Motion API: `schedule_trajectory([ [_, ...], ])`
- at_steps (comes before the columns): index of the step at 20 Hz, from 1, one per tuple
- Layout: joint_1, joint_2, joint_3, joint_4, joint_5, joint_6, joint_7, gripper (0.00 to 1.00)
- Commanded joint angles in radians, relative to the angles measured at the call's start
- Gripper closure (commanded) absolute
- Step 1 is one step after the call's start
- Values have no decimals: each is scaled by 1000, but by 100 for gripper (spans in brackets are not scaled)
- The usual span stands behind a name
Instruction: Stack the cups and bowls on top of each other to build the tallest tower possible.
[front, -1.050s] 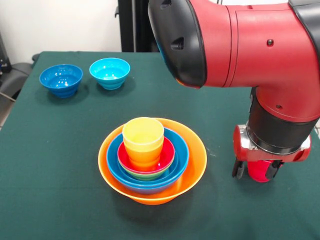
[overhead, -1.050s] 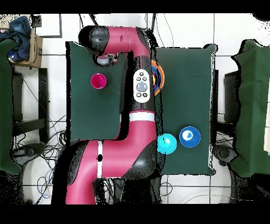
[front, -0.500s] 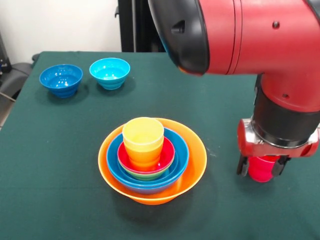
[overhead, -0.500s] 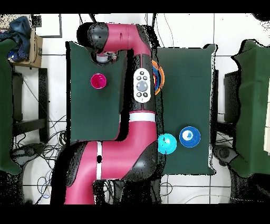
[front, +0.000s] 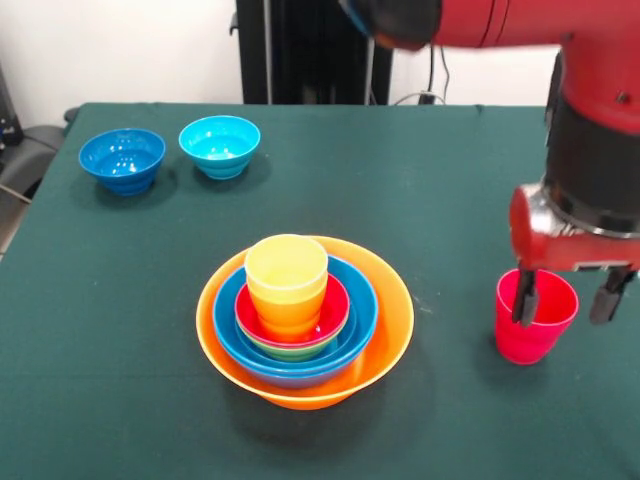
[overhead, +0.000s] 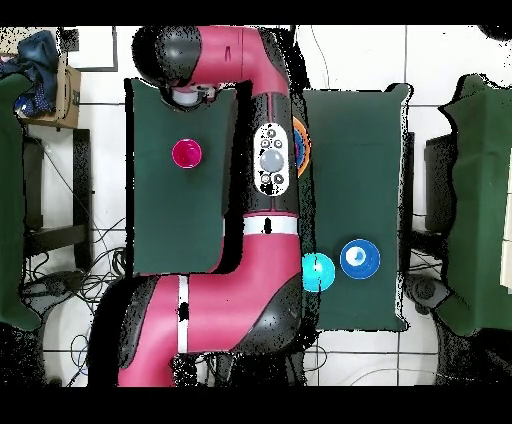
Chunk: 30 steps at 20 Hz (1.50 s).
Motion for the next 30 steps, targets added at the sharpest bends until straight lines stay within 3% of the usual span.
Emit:
schedule_trajectory([
  [1, 10, -62, 48, 181, 5, 49, -152, 0],
  [7, 10, -121, 34, 320, 0, -33, -183, 0],
  [19, -4, -195, 48, 482, -37, -117, -219, 0],
  [30, -14, -184, 52, 516, -87, -184, -236, 0],
])
